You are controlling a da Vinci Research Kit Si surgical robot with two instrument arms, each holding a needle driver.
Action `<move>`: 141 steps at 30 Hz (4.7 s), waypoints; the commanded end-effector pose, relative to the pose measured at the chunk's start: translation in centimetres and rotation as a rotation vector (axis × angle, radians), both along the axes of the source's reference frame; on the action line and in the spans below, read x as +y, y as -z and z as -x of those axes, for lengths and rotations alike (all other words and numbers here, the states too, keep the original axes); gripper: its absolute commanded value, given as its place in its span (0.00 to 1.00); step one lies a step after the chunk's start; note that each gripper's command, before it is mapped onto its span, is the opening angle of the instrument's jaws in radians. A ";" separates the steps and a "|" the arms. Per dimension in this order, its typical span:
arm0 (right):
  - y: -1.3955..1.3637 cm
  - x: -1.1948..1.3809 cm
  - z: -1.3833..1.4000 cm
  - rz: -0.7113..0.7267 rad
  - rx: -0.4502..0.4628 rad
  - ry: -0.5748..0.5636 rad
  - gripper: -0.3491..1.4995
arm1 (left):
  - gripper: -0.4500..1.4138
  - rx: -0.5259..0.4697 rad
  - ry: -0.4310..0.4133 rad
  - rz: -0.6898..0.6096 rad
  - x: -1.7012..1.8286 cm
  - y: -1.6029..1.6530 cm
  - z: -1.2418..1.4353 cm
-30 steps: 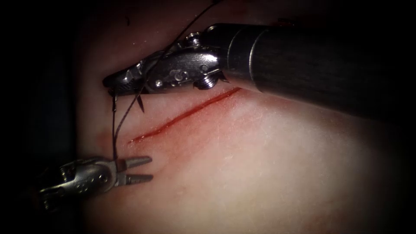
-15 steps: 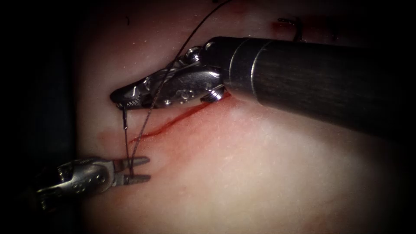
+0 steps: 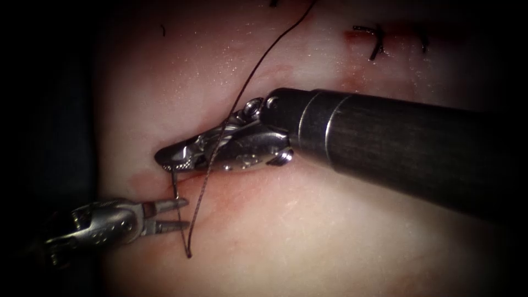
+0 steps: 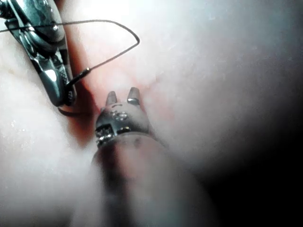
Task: Wound Closure
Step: Pass the needle through the top of the wound with the right driver.
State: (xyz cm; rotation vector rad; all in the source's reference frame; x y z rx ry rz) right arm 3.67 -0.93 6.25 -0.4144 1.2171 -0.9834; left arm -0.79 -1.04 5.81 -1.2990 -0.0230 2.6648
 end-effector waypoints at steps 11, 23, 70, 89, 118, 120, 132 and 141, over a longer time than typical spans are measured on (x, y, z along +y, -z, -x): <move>-0.30 -0.02 0.05 -0.045 -0.045 0.007 0.00 | 0.28 -0.002 -0.001 0.002 0.03 -0.05 0.06; -0.40 -0.02 0.05 -0.148 -0.094 -0.012 0.00 | 0.27 0.002 0.006 0.001 0.07 -0.07 0.14; -0.25 0.38 -0.20 -0.435 -0.060 -0.192 0.00 | 0.26 0.013 -0.069 -0.066 -0.12 -0.24 0.34; -0.54 -0.21 0.16 -0.321 -0.088 -0.041 0.00 | 0.25 0.031 -0.060 -0.064 -0.07 -0.25 0.16; -0.88 -0.28 0.28 -0.388 -0.212 -0.025 0.00 | 0.25 0.036 -0.051 -0.064 -0.05 -0.21 0.18; -0.86 -0.23 0.25 -0.403 -0.220 -0.067 0.00 | 0.25 0.037 -0.049 -0.066 -0.05 -0.19 0.20; -0.40 0.57 -0.40 -0.645 -0.195 -0.302 0.00 | 0.25 0.028 -0.080 -0.095 -0.23 -0.25 0.59; -0.44 0.70 -0.42 -0.884 -0.242 -0.399 0.00 | 0.25 0.042 -0.088 -0.112 -0.18 -0.29 0.42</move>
